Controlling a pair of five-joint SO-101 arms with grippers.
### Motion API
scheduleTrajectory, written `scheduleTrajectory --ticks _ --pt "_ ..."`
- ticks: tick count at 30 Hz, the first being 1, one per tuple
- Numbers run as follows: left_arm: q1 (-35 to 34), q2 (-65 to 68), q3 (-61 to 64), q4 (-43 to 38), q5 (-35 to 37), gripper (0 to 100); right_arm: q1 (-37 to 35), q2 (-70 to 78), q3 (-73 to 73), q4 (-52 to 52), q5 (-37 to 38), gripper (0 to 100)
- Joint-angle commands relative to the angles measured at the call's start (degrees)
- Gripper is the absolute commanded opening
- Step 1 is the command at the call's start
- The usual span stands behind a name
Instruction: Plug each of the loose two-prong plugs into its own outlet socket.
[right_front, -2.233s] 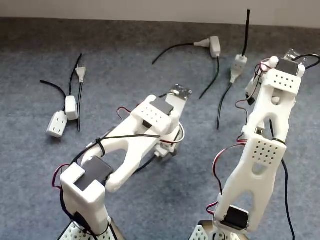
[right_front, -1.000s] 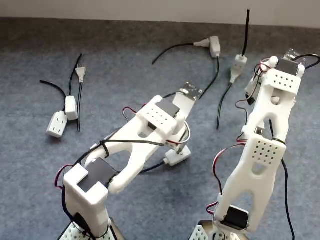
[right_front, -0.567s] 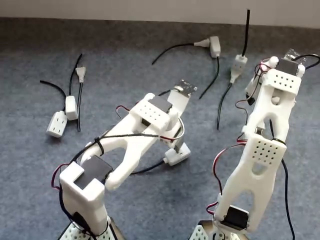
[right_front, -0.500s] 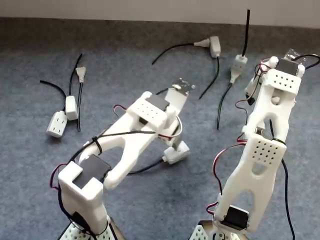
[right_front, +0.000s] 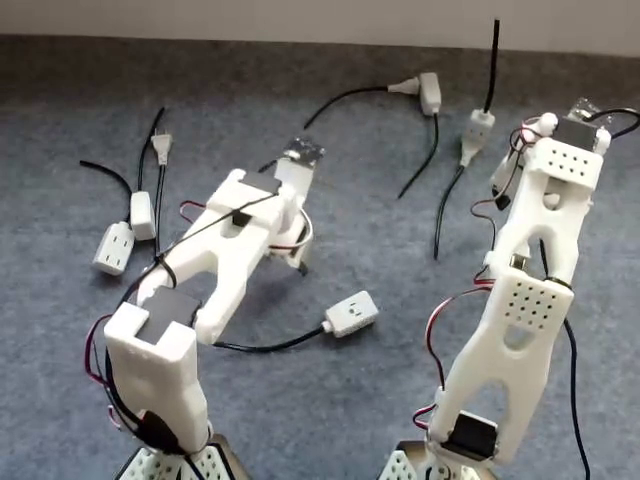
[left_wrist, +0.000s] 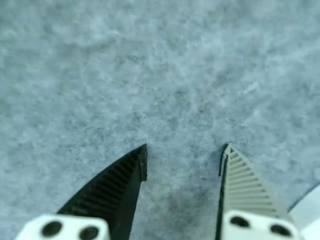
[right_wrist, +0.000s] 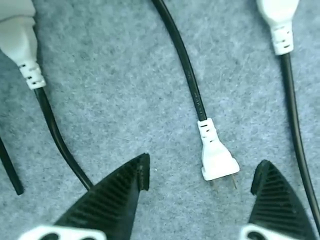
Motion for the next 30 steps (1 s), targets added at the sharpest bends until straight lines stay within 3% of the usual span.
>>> scheduleTrajectory --ticks 1,7,11,19,30 --pt "-1.36 -1.36 -5.93 3.25 1.23 23 -0.13 -1.10 -0.75 1.98 -0.26 32.2" --pt "6.90 -1.36 -18.51 22.24 4.48 23 -0.22 -1.01 -0.75 1.98 -0.26 32.2" --pt "15.34 -1.36 -19.91 27.78 4.48 23 -0.22 -0.92 -0.75 1.98 -0.26 32.2" --pt "26.24 -0.84 -14.11 27.25 4.04 23 -0.22 -0.92 -0.75 1.98 -0.26 32.2" --pt "25.19 -0.66 -3.91 14.33 -1.23 23 -0.22 -0.92 -0.75 1.98 -0.26 32.2"
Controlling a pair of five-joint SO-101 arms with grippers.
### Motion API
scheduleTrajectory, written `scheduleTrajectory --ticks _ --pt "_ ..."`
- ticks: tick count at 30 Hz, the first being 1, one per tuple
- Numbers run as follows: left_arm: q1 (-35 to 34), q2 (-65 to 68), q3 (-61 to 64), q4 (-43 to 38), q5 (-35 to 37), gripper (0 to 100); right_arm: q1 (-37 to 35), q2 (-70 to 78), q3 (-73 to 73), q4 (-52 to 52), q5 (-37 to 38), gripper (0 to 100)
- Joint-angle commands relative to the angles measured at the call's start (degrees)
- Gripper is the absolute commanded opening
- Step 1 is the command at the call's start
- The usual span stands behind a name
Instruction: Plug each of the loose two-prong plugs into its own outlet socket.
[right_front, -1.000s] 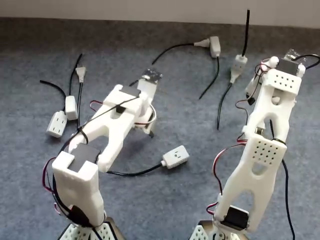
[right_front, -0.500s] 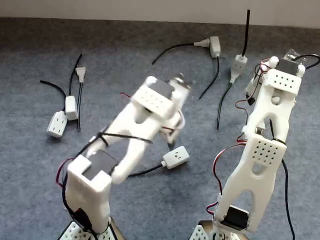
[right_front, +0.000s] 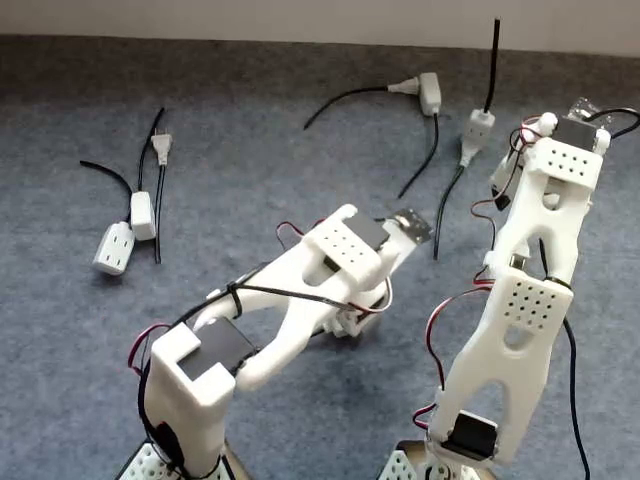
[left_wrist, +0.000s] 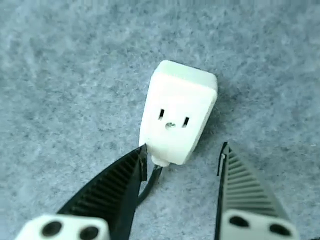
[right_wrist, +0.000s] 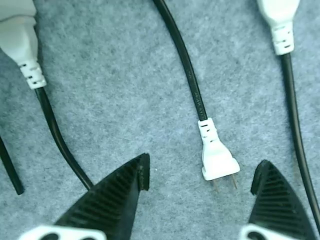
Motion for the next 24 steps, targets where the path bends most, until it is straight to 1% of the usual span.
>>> scheduleTrajectory --ticks 1,6,9,11,20,24 --pt "-1.63 -0.48 1.19 -4.57 -0.53 23 -0.22 -0.92 -0.75 1.98 -0.26 32.2" --pt "-6.99 -0.57 0.84 -7.12 -0.70 23 -0.22 -0.84 -0.75 1.98 -0.26 32.2" --pt "-9.10 -0.57 1.10 -8.70 -4.48 23 -0.22 -0.84 -0.75 1.98 -0.26 32.2" --pt "-9.89 -0.57 1.27 -9.41 -5.54 23 -0.22 -0.84 -0.75 1.98 -0.26 32.2" --pt "-14.29 -1.10 0.75 -11.34 -5.71 23 -0.31 -0.84 -0.75 1.98 -0.26 32.2" --pt "-16.84 -1.10 -3.38 -10.73 -5.63 23 -0.48 -0.84 -0.75 1.98 -0.26 32.2"
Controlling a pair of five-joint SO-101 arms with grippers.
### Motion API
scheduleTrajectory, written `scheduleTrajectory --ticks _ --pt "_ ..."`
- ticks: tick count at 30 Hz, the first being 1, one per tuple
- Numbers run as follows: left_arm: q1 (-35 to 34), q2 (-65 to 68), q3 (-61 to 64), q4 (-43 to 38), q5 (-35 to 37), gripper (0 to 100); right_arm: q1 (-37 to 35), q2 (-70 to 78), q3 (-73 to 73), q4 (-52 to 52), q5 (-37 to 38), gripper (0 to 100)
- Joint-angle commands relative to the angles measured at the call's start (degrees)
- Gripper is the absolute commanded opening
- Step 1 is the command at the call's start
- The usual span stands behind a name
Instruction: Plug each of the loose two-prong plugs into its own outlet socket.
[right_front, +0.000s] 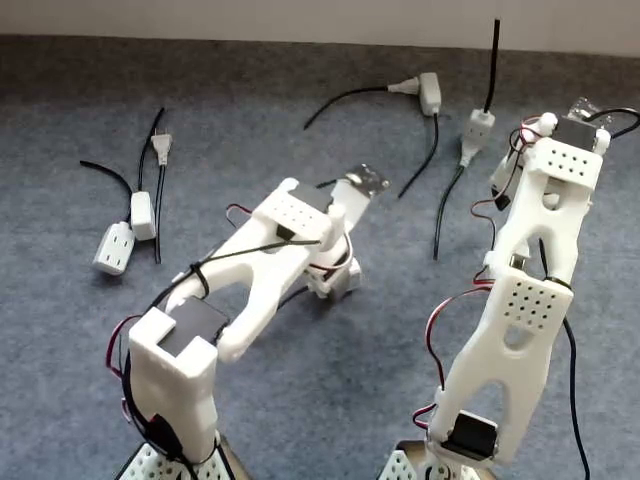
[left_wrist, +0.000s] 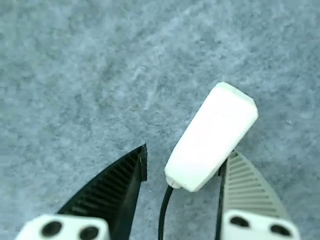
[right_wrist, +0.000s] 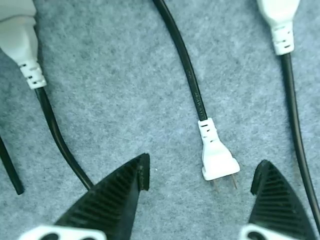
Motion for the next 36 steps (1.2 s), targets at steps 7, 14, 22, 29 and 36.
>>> scheduleTrajectory --ticks 7,14,22,29,36 --pt "-6.37 -0.84 -10.86 0.88 -0.26 23 -0.48 -0.84 -0.75 1.98 -0.26 32.2" --pt "-7.96 -1.54 -13.32 2.20 -0.35 36 -0.22 -0.84 -0.75 1.71 -0.18 32.2" --pt "-12.88 -7.34 -21.41 15.03 -0.18 35 -0.13 -0.75 -0.40 1.10 -0.18 32.2" --pt "-28.70 -12.70 -22.02 16.26 -0.35 35 -0.13 -0.75 -0.31 1.01 -0.18 32.2" --pt "-35.30 -6.29 -22.37 7.65 -0.18 35 -0.22 -0.75 -0.22 -0.57 -0.18 32.2"
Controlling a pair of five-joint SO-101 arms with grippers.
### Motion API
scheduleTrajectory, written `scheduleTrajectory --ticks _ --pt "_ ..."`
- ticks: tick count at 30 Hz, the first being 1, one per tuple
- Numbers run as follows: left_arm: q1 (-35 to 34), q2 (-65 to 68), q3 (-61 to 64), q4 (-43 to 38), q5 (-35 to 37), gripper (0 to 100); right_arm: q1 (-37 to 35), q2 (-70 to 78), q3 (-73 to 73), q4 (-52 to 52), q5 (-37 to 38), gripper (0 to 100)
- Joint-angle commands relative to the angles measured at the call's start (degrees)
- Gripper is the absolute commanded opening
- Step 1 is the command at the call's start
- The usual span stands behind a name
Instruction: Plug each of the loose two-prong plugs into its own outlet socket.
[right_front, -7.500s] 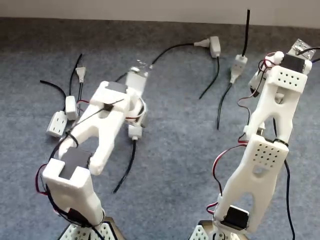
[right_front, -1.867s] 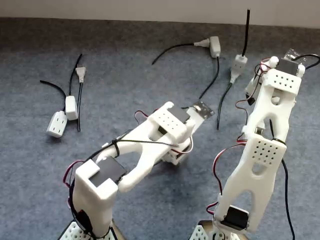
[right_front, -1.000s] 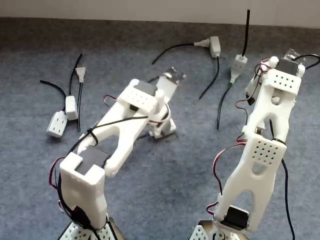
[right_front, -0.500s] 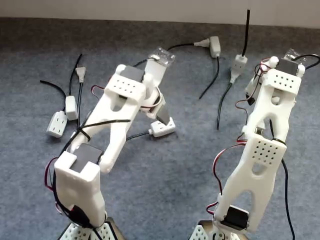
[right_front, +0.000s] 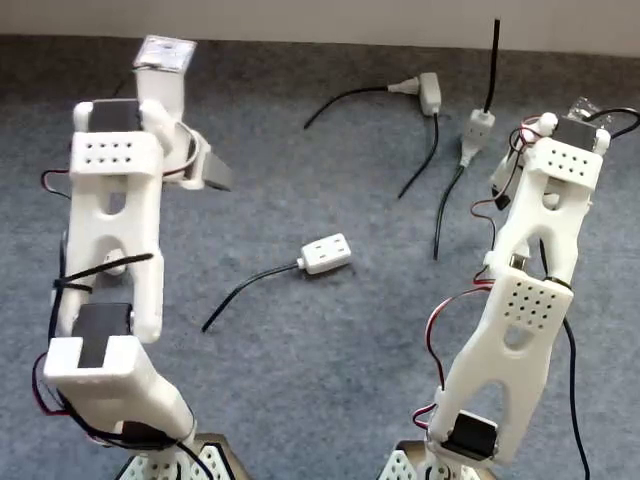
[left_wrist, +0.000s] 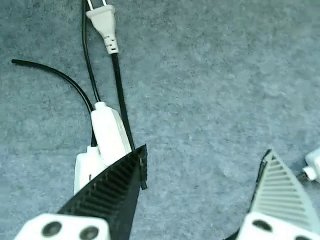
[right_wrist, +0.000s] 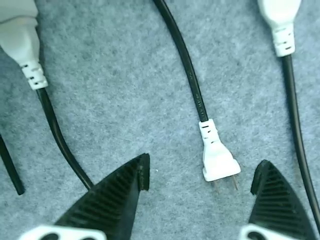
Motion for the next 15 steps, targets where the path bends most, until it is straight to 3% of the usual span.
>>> scheduleTrajectory --ticks 1,6,15 --pt "-1.01 2.68 -2.15 -7.56 -0.09 35 -0.31 -0.75 -0.22 -0.22 -0.18 32.2" --pt "-1.10 11.30 -4.53 -20.04 0.00 35 -0.31 -0.75 -0.13 -0.13 -0.18 32.2" --pt "-6.73 36.62 -32.48 -20.48 2.55 31 -0.40 -0.66 -0.13 -0.13 -0.18 32.2"
